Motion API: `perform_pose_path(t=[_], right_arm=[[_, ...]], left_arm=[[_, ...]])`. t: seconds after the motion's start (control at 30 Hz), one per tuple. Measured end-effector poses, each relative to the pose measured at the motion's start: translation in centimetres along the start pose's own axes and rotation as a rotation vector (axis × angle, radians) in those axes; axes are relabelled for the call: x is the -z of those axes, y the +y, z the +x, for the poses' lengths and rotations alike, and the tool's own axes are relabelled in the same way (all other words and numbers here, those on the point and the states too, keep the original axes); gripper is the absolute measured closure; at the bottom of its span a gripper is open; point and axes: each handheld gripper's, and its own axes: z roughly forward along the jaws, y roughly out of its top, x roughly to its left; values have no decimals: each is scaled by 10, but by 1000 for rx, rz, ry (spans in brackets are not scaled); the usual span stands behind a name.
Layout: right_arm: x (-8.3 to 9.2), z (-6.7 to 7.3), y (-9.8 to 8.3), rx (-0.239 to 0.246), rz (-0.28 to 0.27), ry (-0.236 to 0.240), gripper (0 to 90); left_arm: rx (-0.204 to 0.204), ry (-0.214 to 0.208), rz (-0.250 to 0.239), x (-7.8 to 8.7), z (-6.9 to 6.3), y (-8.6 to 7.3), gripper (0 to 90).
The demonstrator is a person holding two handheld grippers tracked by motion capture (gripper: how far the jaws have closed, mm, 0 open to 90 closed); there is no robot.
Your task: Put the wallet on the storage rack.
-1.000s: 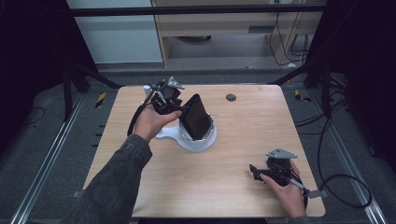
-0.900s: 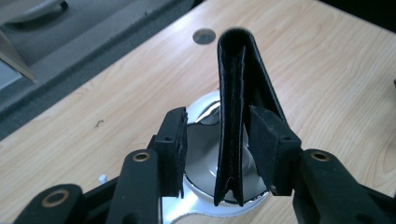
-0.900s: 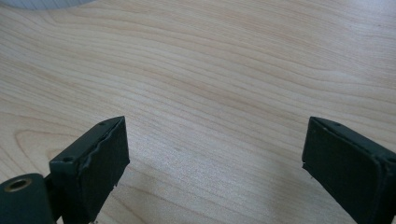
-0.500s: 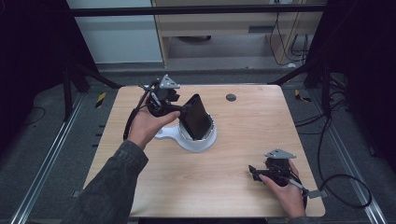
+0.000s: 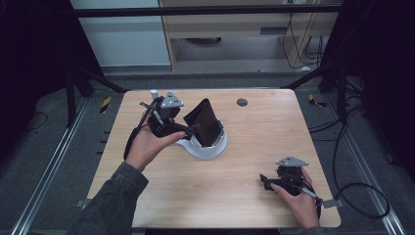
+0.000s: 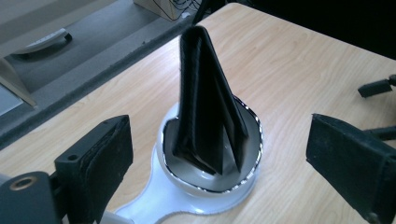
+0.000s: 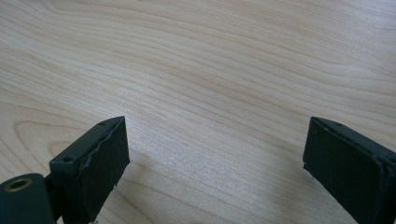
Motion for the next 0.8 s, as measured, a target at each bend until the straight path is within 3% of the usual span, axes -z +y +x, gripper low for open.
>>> perform_pose_path(t=[0.17,0.3,0.53,0.8], right_arm=[[0,1,0,1,5,3,70],[-1,1,-1,4,8,1,69],[-3,0,-2,3,24,1,64],[-4,0,-2,-4,28,1,52]], left_arm=[[3,-9,-10,4,-9,-14,60],[-19,-22,-7,6,-21,-29,56],[-47,-31,31,4,-33,-51,41],[-32,-48,77,-5,-38,-82,42]])
